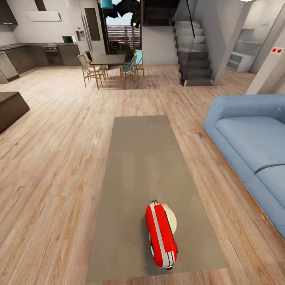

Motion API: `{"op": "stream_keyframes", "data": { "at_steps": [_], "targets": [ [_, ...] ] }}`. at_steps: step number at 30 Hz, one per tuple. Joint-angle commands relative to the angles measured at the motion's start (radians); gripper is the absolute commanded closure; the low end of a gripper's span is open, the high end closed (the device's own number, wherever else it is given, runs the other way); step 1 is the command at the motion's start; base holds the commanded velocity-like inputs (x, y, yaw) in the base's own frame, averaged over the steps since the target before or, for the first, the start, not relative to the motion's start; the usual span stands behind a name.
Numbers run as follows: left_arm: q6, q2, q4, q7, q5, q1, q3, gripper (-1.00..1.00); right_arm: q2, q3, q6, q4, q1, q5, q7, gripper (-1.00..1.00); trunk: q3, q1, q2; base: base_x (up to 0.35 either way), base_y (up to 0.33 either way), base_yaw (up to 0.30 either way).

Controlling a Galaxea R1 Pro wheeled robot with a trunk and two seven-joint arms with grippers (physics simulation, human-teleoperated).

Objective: Turn on the radio receiver that's on the table in the living room.

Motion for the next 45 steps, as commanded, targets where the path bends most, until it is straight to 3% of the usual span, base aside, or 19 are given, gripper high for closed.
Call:
{"op": "stream_keyframes", "data": {
  "at_steps": [1, 4, 6, 9, 10, 12, 13, 16, 17, 20, 21, 22, 23, 25, 26, 33, 38, 39, 45],
  "targets": [
    [0.000, -0.002, -0.014, -0.002, -0.001, 0.000, -0.001, -1.00, -0.003, 0.000, 0.006, -0.036, -0.001, -0.001, 0.001, -1.00, 0.000, 0.000, 0.000, 0.000, 0.000, 0.000],
    [0.010, -0.007, -0.102, -0.030, -0.003, 0.000, -0.003, -1.00, -0.019, -0.001, 0.073, -0.222, -0.004, -0.004, 0.002, -1.00, 0.000, 0.000, 0.000, 0.000, 0.000, 0.000],
    [0.051, -0.008, -0.190, -0.083, -0.004, 0.000, -0.004, -1.00, -0.032, -0.003, 0.175, -0.383, -0.005, -0.008, 0.003, -1.00, 0.000, 0.000, 0.000, 0.000, 0.000, 0.000],
    [0.173, -0.008, -0.343, -0.186, -0.003, 0.000, -0.004, -1.00, -0.052, -0.014, 0.324, -0.584, -0.006, -0.011, 0.005, -1.00, 0.000, 0.000, 0.000, 0.000, 0.000, 0.000],
    [0.244, -0.008, -0.427, -0.238, -0.001, 0.000, -0.003, -1.00, -0.062, -0.023, 0.385, -0.668, -0.006, -0.012, 0.005, -1.00, 0.000, 0.000, 0.000, 0.000, 0.000, 0.000],
    [0.318, -0.008, -0.518, -0.288, 0.001, 0.000, -0.003, -1.00, -0.072, -0.033, 0.436, -0.745, -0.006, -0.013, 0.005, -1.00, 0.000, 0.000, 0.000, 0.000, 0.000, 0.000],
    [0.391, -0.008, -0.614, -0.332, 0.003, 0.000, -0.003, -1.00, -0.084, -0.044, 0.479, -0.817, -0.006, -0.013, 0.005, -1.00, 0.000, 0.000, 0.000, 0.000, 0.000, 0.000],
    [0.487, -0.009, -0.760, -0.374, 0.004, 0.000, -0.002, -1.00, -0.098, -0.055, 0.534, -0.918, -0.006, -0.014, 0.006, -1.00, 0.000, 0.000, 0.000, 0.000, 0.000, 0.000],
    [0.543, -0.011, -0.852, -0.390, 0.004, 0.000, -0.002, -1.00, -0.104, -0.059, 0.570, -0.984, -0.006, -0.014, 0.006, -1.00, 0.000, 0.000, 0.000, 0.000, 0.000, 0.000],
    [0.615, -0.015, -0.970, -0.406, 0.005, 0.000, -0.002, -1.00, -0.110, -0.063, 0.624, -1.079, -0.006, -0.013, 0.006, -1.00, 0.000, 0.000, 0.000, 0.000, 0.000, 0.000],
    [0.656, -0.017, -1.036, -0.412, 0.005, 0.000, -0.003, -1.00, -0.112, -0.065, 0.663, -1.143, -0.007, -0.013, 0.005, -1.00, 0.000, 0.000, 0.000, 0.000, 0.000, 0.000],
    [0.728, -0.020, -1.157, -0.420, 0.005, 0.000, -0.012, -1.00, -0.116, -0.074, 0.751, -1.280, -0.015, -0.009, 0.001, -1.00, 0.000, 0.000, 0.000, 0.000, 0.000, 0.000],
    [0.744, -0.020, -1.189, -0.422, 0.005, 0.000, -0.025, -1.00, -0.116, -0.077, 0.780, -1.315, -0.025, -0.008, 0.001, -1.00, 0.000, 0.000, 0.000, 0.000, 0.000, 0.000],
    [0.758, -0.020, -1.222, -0.423, 0.005, 0.000, -0.055, -1.00, -0.117, -0.079, 0.817, -1.346, -0.050, -0.007, 0.000, -1.00, 0.000, 0.000, 0.000, 0.000, 0.000, 0.000],
    [0.769, -0.019, -1.256, -0.424, 0.006, 0.000, -0.090, -1.00, -0.118, -0.083, 0.856, -1.365, -0.091, -0.007, 0.002, -1.00, 0.000, 0.000, 0.000, 0.000, 0.000, 0.000],
    [0.844, -0.018, -1.438, -0.427, 0.005, -0.001, -0.118, -1.00, -0.138, -0.089, 0.963, -1.423, -0.199, -0.013, 0.008, -1.00, 0.000, 0.000, 0.000, 0.000, 0.000, 0.000],
    [0.878, -0.016, -1.463, -0.427, 0.000, -0.004, -0.119, -1.00, -0.136, -0.086, 0.973, -1.457, -0.206, -0.016, 0.047, -1.00, 0.000, 0.000, 0.000, 0.000, 0.000, 0.000],
    [0.926, -0.016, -1.468, -0.427, -0.002, -0.004, -0.119, -1.00, -0.130, -0.083, 0.971, -1.466, -0.208, -0.016, 0.162, -1.00, 0.000, 0.000, 0.000, 0.000, 0.000, 0.000],
    [0.945, -0.016, -1.471, -0.427, -0.003, -0.004, -0.120, -1.00, -0.124, -0.088, 0.959, -1.473, -0.209, -0.014, 0.411, -1.00, 0.000, 0.000, 0.000, 0.000, 0.000, 0.000]
  ]
}}
